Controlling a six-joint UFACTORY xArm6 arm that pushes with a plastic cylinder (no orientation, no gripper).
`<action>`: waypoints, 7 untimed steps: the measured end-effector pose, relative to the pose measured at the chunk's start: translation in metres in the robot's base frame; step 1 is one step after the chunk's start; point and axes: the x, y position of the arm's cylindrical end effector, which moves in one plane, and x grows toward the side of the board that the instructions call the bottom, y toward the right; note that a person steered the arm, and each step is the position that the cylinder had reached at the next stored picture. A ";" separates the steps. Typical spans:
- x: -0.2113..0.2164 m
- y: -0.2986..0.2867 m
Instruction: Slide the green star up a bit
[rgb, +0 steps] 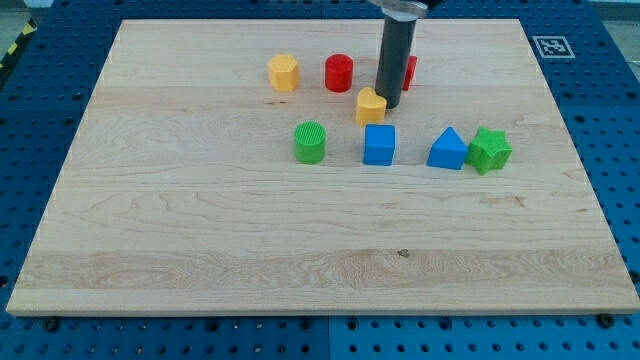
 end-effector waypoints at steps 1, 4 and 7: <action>0.000 0.014; 0.065 0.117; 0.128 0.217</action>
